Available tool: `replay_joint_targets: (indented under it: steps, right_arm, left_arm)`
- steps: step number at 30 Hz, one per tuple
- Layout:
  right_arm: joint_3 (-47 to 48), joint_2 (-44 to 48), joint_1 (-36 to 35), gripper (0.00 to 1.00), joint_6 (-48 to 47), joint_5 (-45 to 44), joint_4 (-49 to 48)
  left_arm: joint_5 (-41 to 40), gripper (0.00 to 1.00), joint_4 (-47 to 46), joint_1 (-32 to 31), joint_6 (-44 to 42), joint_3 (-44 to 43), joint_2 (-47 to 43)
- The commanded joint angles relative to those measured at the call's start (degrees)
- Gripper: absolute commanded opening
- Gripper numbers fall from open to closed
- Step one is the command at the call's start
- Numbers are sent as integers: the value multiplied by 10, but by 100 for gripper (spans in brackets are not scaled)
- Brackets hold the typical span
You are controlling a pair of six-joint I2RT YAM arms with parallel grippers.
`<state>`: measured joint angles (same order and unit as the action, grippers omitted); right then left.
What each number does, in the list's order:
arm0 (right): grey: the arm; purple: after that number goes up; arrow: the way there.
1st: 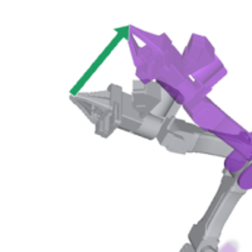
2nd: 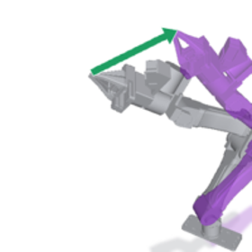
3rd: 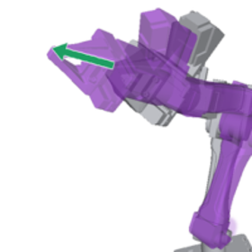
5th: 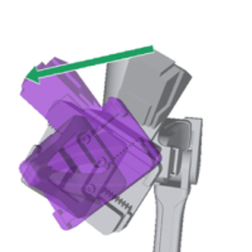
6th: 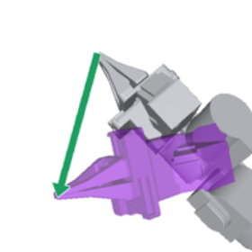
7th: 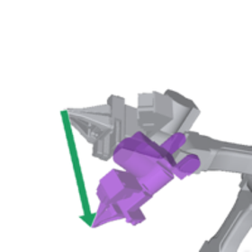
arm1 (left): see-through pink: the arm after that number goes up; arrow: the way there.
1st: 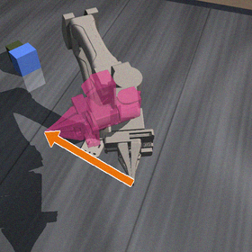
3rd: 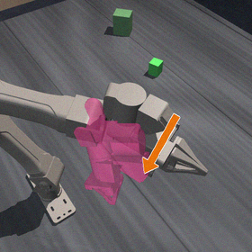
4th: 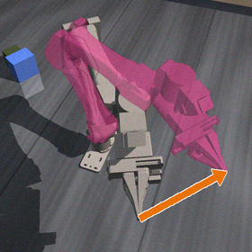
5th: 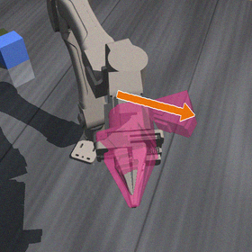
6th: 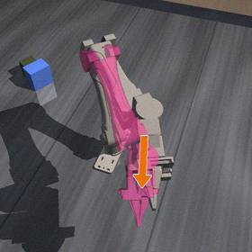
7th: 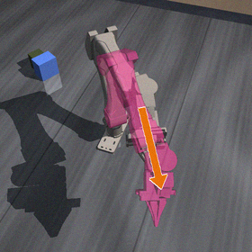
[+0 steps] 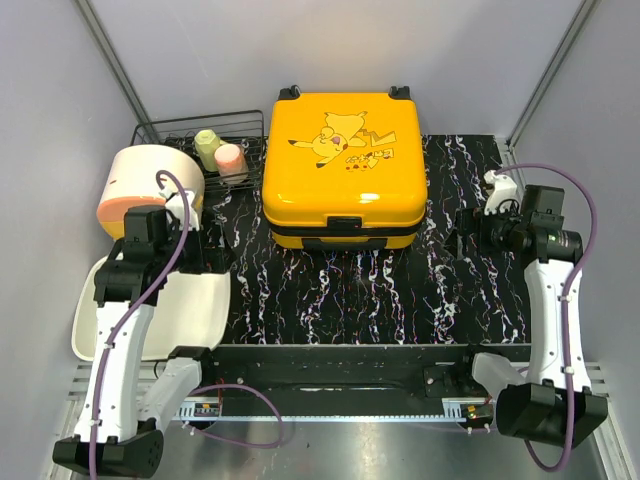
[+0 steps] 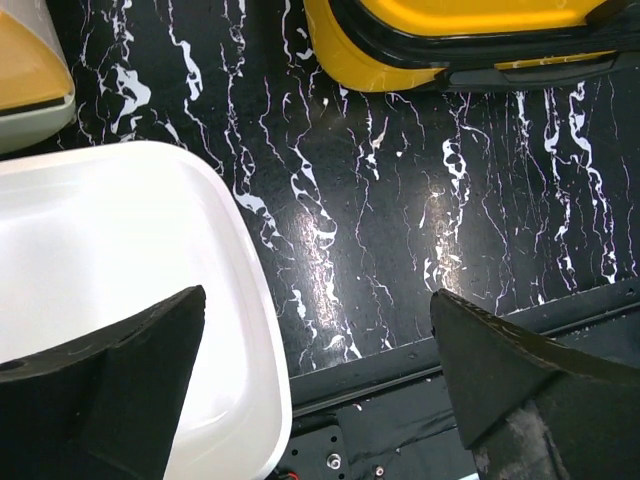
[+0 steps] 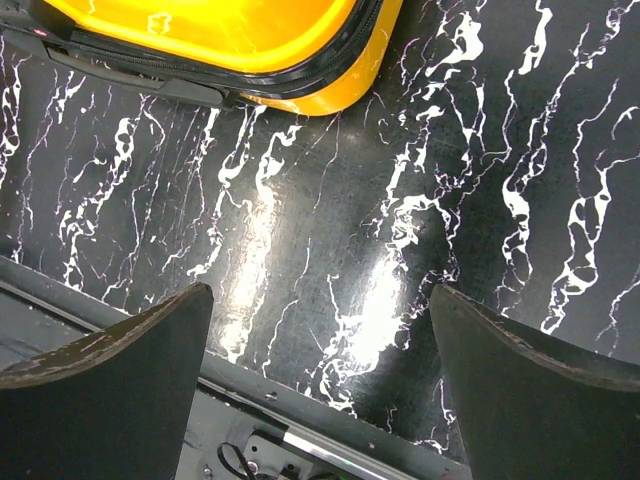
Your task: Open, take out, and arrange the luggage
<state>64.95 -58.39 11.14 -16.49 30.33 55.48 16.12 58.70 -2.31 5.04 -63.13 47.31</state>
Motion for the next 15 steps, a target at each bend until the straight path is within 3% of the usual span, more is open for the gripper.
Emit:
replay_joint_targets:
  steps: [1,7,15]
  right_arm:
    - [36,-32,-1,100,20,28,-20]
    - [117,-115,-1,100,68,47,-55]
    - [240,-270,-1,100,161,86,-133]
  left_arm:
    - [43,99,-39,0,-34,-31,12]
    - [64,99,-87,-1,-42,-117,105]
    - [109,99,-197,-1,-41,-243,297]
